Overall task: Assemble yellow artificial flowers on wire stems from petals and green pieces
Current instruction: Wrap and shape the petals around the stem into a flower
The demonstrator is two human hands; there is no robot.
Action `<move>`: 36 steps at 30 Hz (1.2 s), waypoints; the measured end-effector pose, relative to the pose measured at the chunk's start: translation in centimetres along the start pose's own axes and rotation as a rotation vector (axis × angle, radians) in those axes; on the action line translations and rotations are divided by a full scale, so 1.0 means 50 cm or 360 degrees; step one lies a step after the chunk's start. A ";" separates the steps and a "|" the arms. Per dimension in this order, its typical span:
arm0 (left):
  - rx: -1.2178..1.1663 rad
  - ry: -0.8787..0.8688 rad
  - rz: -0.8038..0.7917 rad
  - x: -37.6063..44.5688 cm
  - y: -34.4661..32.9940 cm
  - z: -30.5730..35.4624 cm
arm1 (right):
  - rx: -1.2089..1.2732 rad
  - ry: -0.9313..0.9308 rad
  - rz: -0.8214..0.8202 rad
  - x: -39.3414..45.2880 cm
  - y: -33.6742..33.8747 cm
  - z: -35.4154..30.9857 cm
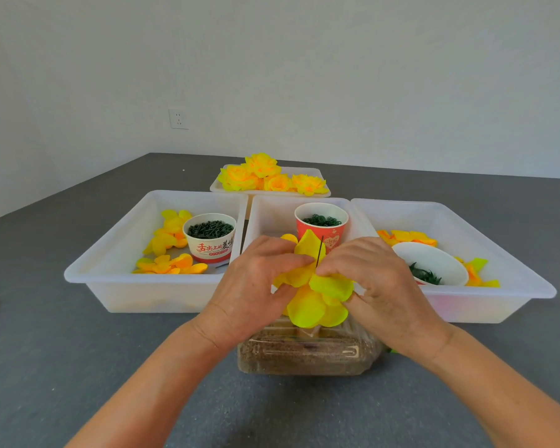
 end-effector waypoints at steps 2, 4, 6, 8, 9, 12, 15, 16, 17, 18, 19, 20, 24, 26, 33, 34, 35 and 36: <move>-0.0075 0.0050 -0.0035 0.000 -0.003 -0.005 | 0.0059 -0.0053 0.0032 -0.005 0.004 0.005; -0.0123 0.0084 -0.0043 -0.002 -0.004 -0.008 | 0.0086 -0.0098 0.0057 -0.013 0.008 0.011; -0.0145 0.0096 -0.0046 -0.004 -0.005 -0.010 | 0.0081 -0.0108 0.0085 -0.020 0.011 0.013; -0.0144 0.0095 -0.0033 -0.005 -0.003 -0.009 | 0.0060 -0.0101 0.0112 -0.024 0.013 0.015; -0.0136 0.0091 -0.0026 -0.005 -0.001 -0.008 | 0.0054 -0.0104 0.0119 -0.025 0.013 0.016; -0.0125 0.0093 -0.0024 -0.006 0.001 -0.006 | 0.0077 -0.0121 0.0130 -0.026 0.012 0.021; -0.0131 0.0105 -0.0049 -0.007 0.000 -0.007 | 0.0104 -0.0127 0.0130 -0.028 0.011 0.020; -0.0127 0.0101 -0.0065 -0.007 -0.002 -0.007 | 0.0113 -0.0133 0.0128 -0.029 0.010 0.021; -0.0115 0.0095 -0.0079 -0.008 -0.003 -0.006 | 0.0126 -0.0139 0.0125 -0.029 0.010 0.021; -0.0092 0.0085 -0.0091 -0.008 -0.004 -0.004 | 0.0143 -0.0142 0.0120 -0.030 0.009 0.021; -0.0059 0.0069 -0.0101 -0.007 -0.004 -0.002 | 0.0156 -0.0140 0.0116 -0.030 0.008 0.021; -0.0017 0.0041 -0.0112 -0.007 -0.004 0.002 | 0.0161 -0.0134 0.0110 -0.030 0.007 0.020; 0.0153 -0.0061 -0.0193 -0.004 -0.010 0.018 | 0.0184 -0.0110 0.0086 -0.030 0.001 0.021; 0.0203 -0.0101 -0.0210 -0.003 -0.009 0.029 | 0.0189 -0.0108 0.0086 -0.031 0.000 0.023; 0.0372 -0.0166 -0.0330 -0.003 -0.018 0.045 | 0.0132 -0.0053 0.0011 -0.034 -0.012 0.021; 0.0385 -0.0158 -0.0352 -0.006 -0.021 0.044 | 0.0121 -0.0047 0.0000 -0.036 -0.013 0.019; 0.0402 -0.0158 -0.0360 -0.008 -0.022 0.044 | 0.0107 -0.0038 -0.0005 -0.037 -0.012 0.017; 0.0424 -0.0162 -0.0361 -0.009 -0.022 0.045 | 0.0088 -0.0022 -0.0009 -0.036 -0.010 0.013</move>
Point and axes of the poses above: each hand's wrist, its own x-axis towards the middle knuckle, its own y-axis out of the back of the hand, z = x × y, the point moved 10 cm from there along x, towards the middle knuckle, and after that the axes turned 9 degrees about -x, right-handed, at the moved point
